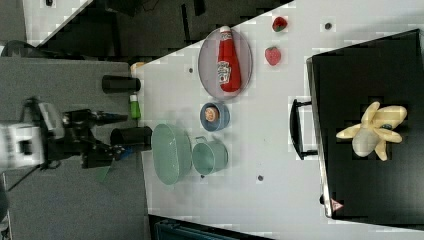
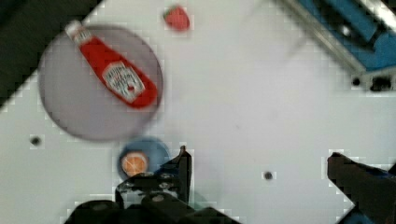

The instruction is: Pick banana from table and place on oven.

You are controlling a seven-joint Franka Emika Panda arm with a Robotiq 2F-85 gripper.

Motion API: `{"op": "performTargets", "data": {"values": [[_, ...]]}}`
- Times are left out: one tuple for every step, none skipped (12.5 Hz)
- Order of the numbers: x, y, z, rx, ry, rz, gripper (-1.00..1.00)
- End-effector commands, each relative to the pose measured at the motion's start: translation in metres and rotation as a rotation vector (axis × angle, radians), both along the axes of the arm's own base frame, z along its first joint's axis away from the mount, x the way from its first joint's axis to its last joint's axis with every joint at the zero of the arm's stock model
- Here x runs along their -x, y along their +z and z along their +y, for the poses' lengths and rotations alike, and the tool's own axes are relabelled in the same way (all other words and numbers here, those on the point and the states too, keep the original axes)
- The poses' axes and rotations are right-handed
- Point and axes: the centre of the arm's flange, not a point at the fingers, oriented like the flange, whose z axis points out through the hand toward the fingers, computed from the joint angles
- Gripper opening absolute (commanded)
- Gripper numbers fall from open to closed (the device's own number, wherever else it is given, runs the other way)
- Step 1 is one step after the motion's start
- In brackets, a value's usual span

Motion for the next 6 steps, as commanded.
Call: {"op": "performTargets", "data": {"values": [[0.012, -0.008, -0.033, -0.026, -0.184, 0.007, 1.00], [0.017, -0.008, -0.031, -0.036, -0.182, 0.008, 1.00], [0.022, -0.008, -0.031, -0.043, -0.183, 0.009, 1.00], [0.025, -0.008, -0.032, -0.044, -0.186, 0.012, 1.00], [0.027, -0.010, -0.033, -0.045, -0.187, 0.015, 1.00], [0.028, -0.012, -0.032, -0.044, -0.186, 0.020, 1.00]]}}
